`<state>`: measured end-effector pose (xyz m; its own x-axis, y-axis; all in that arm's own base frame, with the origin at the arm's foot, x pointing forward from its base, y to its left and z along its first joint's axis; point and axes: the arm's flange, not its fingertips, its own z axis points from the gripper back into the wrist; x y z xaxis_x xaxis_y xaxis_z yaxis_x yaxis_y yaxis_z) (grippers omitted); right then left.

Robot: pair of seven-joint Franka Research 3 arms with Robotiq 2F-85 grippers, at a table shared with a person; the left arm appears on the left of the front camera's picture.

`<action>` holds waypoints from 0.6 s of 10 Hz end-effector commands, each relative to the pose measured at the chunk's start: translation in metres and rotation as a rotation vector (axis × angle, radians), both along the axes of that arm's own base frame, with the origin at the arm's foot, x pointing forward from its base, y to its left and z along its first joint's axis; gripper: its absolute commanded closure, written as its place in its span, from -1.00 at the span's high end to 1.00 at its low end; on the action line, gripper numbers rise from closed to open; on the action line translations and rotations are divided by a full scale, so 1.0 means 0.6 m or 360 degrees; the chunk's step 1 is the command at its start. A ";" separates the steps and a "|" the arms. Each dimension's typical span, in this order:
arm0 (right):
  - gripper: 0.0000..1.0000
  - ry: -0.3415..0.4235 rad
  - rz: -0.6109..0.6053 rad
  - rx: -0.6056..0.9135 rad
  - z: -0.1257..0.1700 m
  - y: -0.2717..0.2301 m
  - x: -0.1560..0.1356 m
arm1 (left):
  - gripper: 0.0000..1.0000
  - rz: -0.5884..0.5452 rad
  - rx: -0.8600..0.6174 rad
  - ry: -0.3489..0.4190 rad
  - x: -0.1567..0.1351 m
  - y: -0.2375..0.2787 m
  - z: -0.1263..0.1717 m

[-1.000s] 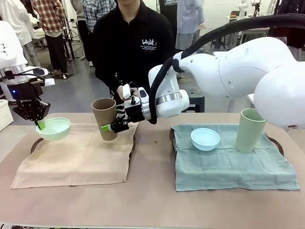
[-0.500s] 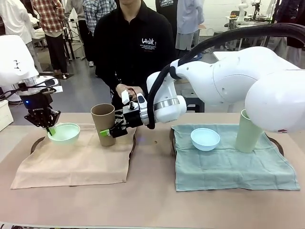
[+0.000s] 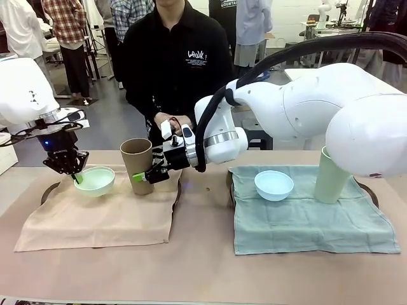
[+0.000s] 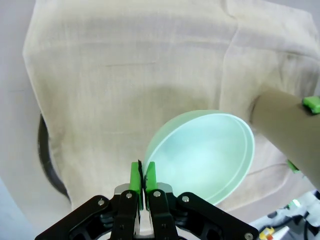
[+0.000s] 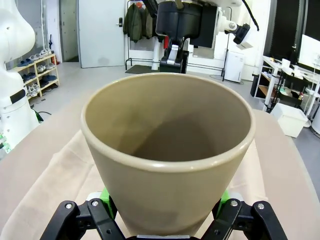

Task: Set up a tray with a mat and arrange the tableware.
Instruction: Place the Picnic Bowl and Reusable plastic cup back onto the Handle tray in front of the human's position.

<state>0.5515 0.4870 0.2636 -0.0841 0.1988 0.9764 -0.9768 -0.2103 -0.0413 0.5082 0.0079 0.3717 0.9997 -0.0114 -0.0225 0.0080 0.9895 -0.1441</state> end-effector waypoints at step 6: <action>1.00 0.0025 0.0050 -0.0055 0.007 0.006 0.008 | 1.00 0.0016 -0.0003 0.0027 0.010 -0.005 -0.028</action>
<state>0.5517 0.4870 0.2629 -0.0812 0.2014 0.9761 -0.9760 -0.2148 -0.0369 0.5125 0.0074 0.3511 0.9989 -0.0056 -0.0456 -0.0012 0.9891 -0.1472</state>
